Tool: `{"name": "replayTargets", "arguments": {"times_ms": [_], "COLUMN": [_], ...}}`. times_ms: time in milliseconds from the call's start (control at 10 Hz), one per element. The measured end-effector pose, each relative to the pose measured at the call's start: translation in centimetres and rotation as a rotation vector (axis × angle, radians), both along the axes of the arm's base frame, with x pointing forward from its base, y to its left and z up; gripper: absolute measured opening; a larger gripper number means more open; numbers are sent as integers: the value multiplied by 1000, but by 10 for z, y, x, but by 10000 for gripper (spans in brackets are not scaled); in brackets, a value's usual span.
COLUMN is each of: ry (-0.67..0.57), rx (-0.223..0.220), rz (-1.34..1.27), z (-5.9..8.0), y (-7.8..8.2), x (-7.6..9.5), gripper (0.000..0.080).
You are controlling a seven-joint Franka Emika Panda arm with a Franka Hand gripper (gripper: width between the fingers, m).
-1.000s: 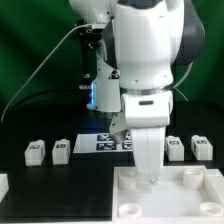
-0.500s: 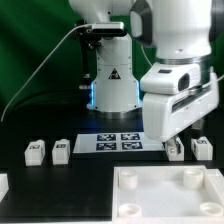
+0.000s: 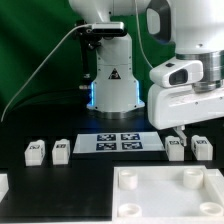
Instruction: Assemble one leg
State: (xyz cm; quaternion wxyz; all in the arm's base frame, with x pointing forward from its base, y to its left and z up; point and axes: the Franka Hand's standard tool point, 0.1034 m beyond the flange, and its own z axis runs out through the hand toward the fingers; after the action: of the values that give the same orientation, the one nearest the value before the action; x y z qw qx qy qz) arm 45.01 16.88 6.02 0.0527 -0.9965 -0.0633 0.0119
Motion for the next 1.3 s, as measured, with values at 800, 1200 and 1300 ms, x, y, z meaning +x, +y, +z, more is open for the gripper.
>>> {"name": "replayTargets", "arguments": {"times_ms": [800,1200,1300], "ry": [412,741,795], "rx": [-88,-127,-131], "rz": [34,76,81], "z": [-13,-18,-21], "y": [15,11,12], "x": [-32,-37,-36], "gripper": [649,649,649]}}
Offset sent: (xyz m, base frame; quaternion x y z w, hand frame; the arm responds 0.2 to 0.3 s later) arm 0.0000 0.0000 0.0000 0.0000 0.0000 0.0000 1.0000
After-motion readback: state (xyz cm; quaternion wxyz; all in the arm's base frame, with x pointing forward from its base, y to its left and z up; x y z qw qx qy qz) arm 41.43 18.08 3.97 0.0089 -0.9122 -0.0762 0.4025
